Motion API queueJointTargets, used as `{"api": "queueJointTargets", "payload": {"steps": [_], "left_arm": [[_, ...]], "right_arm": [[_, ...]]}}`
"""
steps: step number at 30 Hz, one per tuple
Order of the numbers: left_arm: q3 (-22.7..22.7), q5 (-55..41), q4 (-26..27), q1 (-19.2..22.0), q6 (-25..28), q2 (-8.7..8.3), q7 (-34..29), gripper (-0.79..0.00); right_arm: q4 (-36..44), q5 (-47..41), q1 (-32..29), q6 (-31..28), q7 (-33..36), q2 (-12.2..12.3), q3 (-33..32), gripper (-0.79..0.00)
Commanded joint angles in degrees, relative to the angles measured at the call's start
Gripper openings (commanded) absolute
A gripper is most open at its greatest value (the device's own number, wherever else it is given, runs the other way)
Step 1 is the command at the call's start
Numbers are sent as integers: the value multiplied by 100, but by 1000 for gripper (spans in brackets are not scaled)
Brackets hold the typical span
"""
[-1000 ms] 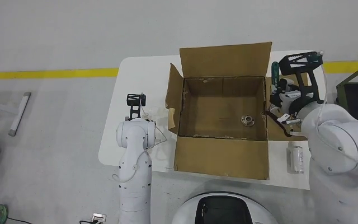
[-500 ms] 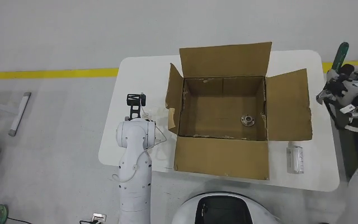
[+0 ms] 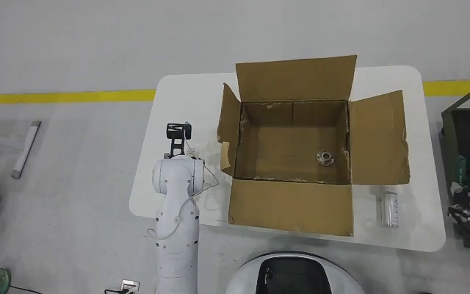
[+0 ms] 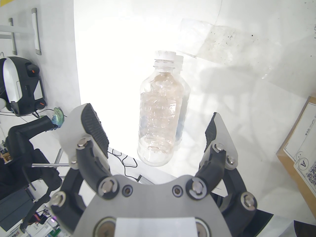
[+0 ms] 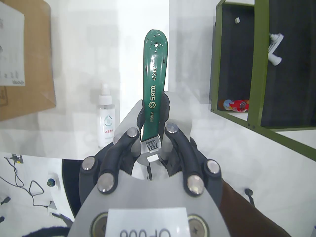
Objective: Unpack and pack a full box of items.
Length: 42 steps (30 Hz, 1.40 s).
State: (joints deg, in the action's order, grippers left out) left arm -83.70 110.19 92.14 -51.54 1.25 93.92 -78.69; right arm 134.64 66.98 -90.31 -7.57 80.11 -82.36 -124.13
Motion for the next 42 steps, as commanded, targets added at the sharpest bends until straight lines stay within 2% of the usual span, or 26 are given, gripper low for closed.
{"api": "queueJointTargets", "payload": {"steps": [1, 5, 9, 21, 22, 24, 25, 26, 27, 32, 35, 36, 37, 40, 41, 42], "left_arm": [[0, 0, 0, 0, 0, 0, 0, 0], [0, 0, 0, 0, 0, 0, 0, 0], [0, 0, 0, 0, 0, 0, 0, 0], [0, 0, 0, 0, 0, 0, 0, 0], [0, 0, 0, 0, 0, 0, 0, 0], [0, 0, 0, 0, 0, 0, 0, 0], [0, 0, 0, 0, 0, 0, 0, 0], [0, 0, 0, 0, 0, 0, 0, 0], [0, 0, 0, 0, 0, 0, 0, 0], [0, 0, 0, 0, 0, 0, 0, 0], [0, 0, 0, 0, 0, 0, 0, 0], [0, 0, 0, 0, 0, 0, 0, 0], [0, 0, 0, 0, 0, 0, 0, 0], [0, 0, 0, 0, 0, 0, 0, 0], [0, 0, 0, 0, 0, 0, 0, 0], [0, 0, 0, 0, 0, 0, 0, 0]], "right_arm": [[0, 31, -336, 49, -182, -18, 111, -785], [-12, 379, -864, 82, -573, -42, 555, -785], [-222, 680, -1012, 146, -889, -35, 871, -785], [-936, 1034, -627, 187, -1118, 53, 1249, -785], [-977, 1077, -593, 183, -1112, 62, 1277, -760], [-1036, 1123, -520, 201, -1055, 79, 1333, -440], [-1056, 1133, -493, 205, -1046, 86, 1349, -188], [-1064, 1139, -468, 206, -1037, 93, 1356, -9], [-1047, 1140, -440, 217, -1020, 101, 1346, 0], [-849, 871, -314, 302, -915, 135, 1155, 0], [-493, 559, -115, 501, -854, 164, 825, -15], [-337, 439, -20, 598, -823, 175, 671, -160], [-124, 320, 101, 680, -784, 191, 514, -348], [0, -107, 853, 576, -938, 285, 154, -613], [0, -211, 1135, 446, -911, 331, 89, -785], [0, -287, 1458, 287, -910, 383, 63, -785]]}}
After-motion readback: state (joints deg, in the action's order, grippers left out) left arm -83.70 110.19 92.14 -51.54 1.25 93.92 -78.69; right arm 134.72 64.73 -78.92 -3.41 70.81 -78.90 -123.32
